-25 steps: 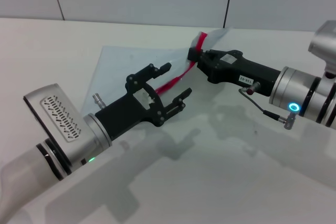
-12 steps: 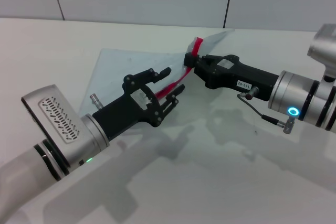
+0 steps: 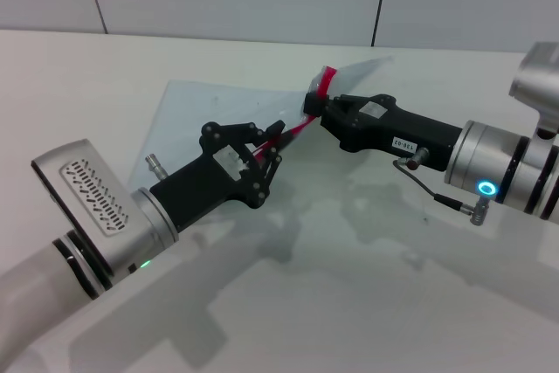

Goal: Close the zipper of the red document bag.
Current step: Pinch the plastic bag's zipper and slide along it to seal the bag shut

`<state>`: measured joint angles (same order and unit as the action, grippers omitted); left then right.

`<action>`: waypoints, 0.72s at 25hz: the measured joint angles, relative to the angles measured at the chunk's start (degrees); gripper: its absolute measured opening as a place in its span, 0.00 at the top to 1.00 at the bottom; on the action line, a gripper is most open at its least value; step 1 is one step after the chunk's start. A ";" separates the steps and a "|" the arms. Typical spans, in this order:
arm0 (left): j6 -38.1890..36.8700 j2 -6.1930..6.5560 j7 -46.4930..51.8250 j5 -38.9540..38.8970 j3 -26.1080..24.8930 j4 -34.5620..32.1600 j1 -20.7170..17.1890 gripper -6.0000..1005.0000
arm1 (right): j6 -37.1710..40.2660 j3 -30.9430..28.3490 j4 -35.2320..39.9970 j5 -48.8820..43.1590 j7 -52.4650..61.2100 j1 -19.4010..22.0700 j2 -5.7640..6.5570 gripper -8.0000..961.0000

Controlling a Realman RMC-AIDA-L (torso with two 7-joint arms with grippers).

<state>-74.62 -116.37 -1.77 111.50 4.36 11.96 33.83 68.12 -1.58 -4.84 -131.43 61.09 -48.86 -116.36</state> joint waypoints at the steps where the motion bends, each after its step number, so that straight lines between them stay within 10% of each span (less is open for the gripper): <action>1: 0.00 0.00 0.00 -0.19 -0.02 -0.01 0.00 0.88 | 0.00 0.00 0.00 -0.01 0.00 0.03 0.00 0.91; 18: 0.13 0.00 0.50 -0.70 -0.05 -0.83 -0.39 0.92 | 3.92 -3.71 9.08 10.22 1.31 8.85 0.29 0.88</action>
<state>-74.50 -116.36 -1.27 110.80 4.31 11.13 33.44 72.04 -5.29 4.24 -121.21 62.41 -40.02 -116.07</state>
